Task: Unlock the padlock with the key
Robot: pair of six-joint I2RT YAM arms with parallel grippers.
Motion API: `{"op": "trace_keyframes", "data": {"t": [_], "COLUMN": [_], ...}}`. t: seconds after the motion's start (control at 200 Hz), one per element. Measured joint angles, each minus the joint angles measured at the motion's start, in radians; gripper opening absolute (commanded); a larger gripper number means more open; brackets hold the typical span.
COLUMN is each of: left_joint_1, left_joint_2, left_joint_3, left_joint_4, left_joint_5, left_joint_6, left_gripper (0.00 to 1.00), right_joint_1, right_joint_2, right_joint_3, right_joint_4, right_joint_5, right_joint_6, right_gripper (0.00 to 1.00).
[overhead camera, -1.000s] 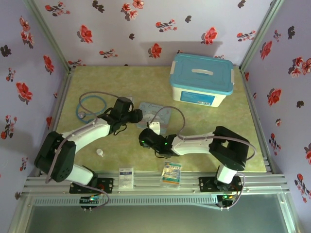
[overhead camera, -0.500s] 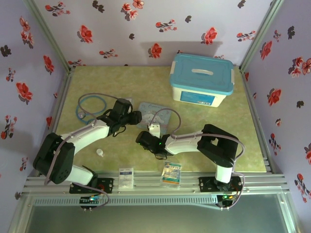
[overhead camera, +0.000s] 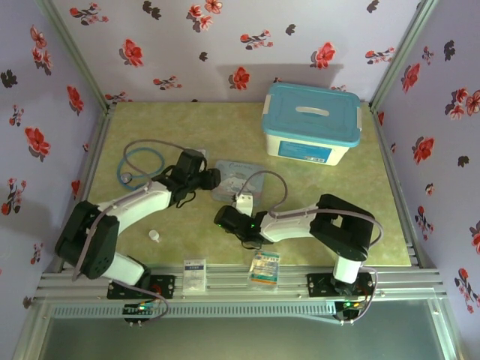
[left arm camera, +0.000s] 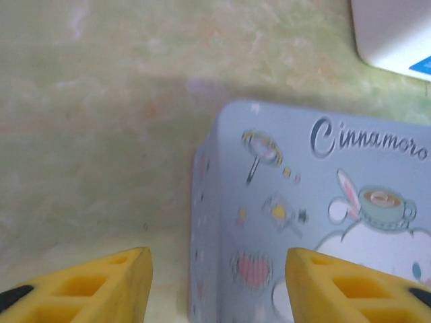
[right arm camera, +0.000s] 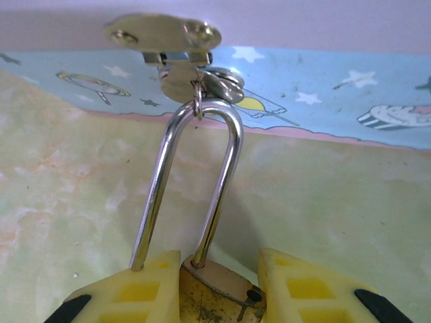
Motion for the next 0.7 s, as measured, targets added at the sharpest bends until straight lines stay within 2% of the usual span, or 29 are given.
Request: {"op": "trace_keyframes", "data": {"t": [0.095, 0.32, 0.455, 0.7], "left_joint_1": [-0.001, -0.013, -0.018, -0.019], "left_joint_2": [0.055, 0.107, 0.108, 0.116], "left_joint_3": [0.031, 0.032, 0.017, 0.006], "left_joint_4": [0.028, 0.061, 0.095, 0.139], "left_joint_5": [0.008, 0.021, 0.023, 0.022], "left_joint_6": [0.01, 0.016, 0.016, 0.019], "left_gripper": [0.54, 0.41, 0.4, 0.36], "right_joint_1": [0.0, -0.002, -0.004, -0.002], "right_joint_2": [-0.021, -0.054, -0.06, -0.038], "right_joint_3": [-0.031, -0.108, -0.151, -0.143], "right_joint_4": [0.019, 0.117, 0.213, 0.258], "right_joint_5": [0.0, 0.001, 0.013, 0.031], "right_joint_6": [0.016, 0.071, 0.137, 0.21], "right_gripper": [0.2, 0.14, 0.12, 0.06]}}
